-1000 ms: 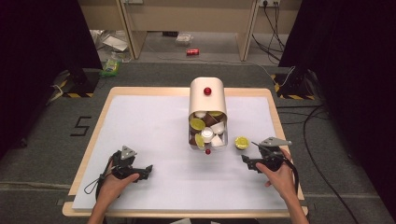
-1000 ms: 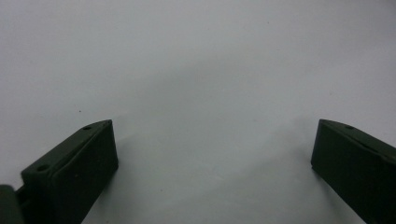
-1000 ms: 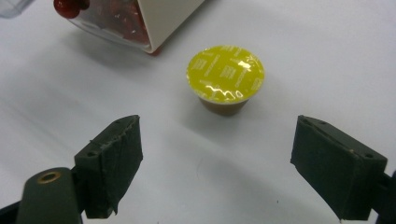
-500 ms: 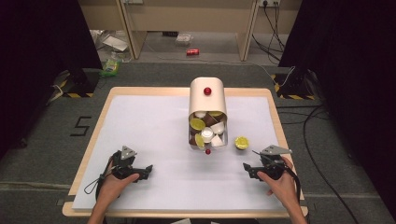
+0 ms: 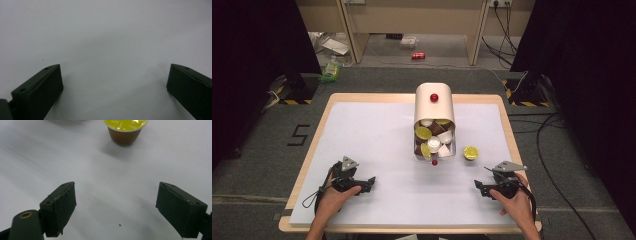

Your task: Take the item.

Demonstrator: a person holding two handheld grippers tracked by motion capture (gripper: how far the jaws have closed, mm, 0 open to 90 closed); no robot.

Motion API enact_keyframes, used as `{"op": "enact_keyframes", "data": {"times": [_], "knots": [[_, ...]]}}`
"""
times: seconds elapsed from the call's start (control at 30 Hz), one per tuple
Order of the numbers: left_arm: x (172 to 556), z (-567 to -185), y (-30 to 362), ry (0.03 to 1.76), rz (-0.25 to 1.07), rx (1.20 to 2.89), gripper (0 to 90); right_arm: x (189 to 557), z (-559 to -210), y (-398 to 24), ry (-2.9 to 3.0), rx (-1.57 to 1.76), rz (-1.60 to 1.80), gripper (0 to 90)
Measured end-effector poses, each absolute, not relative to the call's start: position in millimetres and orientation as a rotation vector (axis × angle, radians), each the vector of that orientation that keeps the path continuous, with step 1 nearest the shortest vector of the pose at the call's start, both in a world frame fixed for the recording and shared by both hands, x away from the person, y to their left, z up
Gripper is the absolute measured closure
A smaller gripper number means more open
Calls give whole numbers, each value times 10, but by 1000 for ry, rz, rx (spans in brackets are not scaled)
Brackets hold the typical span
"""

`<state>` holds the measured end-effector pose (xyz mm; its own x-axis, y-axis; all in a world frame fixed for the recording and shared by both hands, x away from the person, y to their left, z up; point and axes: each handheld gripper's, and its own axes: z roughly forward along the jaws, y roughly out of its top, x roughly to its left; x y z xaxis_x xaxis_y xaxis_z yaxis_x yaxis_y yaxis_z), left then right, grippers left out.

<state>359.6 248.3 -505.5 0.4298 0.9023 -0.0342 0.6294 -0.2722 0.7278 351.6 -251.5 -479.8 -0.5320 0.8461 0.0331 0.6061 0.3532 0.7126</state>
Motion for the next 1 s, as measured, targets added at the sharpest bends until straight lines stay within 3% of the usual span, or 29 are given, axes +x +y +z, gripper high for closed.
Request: {"op": "enact_keyframes", "data": {"times": [1.0], "knots": [[3595,-5054,2483,1287,518,2012,0,3124,-4918,-2656,2296,1259,912,160]]}}
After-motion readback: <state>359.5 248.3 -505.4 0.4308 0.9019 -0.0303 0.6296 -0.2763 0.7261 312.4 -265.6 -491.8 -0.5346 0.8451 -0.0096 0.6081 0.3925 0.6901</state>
